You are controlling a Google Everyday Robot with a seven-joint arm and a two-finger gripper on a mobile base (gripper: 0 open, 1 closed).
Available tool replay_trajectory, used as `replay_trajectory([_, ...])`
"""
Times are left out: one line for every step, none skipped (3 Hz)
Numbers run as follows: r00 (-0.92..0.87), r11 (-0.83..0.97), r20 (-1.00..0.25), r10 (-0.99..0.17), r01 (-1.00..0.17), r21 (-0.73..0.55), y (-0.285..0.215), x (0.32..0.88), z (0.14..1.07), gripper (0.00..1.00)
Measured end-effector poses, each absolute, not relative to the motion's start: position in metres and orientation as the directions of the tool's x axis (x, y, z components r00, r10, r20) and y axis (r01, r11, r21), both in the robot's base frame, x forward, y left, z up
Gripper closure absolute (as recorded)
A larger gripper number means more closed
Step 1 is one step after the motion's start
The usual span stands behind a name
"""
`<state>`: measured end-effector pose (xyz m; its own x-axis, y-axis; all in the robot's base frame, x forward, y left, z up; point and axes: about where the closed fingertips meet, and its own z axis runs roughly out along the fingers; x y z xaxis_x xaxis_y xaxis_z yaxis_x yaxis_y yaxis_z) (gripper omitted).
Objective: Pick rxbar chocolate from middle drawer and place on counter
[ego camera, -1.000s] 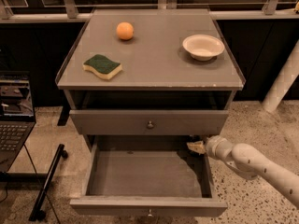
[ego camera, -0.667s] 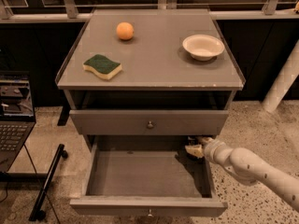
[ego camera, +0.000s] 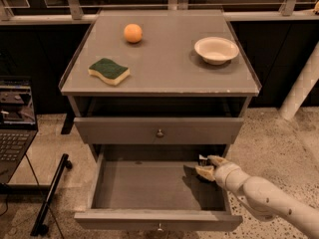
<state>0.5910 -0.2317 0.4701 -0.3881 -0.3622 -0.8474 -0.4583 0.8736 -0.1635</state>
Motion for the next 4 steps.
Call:
replay_trajectory([-0.376,0.853,-0.830,-0.412,-0.480,-0.206,-0.224,0.570,0.495,1.00])
replay_trajectory([-0.331,0.811,-0.800,-0.500,-0.502,-0.299,-0.222,0.563,0.550,1.00])
replay_trajectory([-0.331,0.811,-0.800,-0.500,-0.502,-0.299,-0.222,0.563,0.550,1.00])
replay_trajectory([-0.304,0.798,-0.800,-0.517,-0.510,-0.322,-0.217,0.546,0.576,1.00])
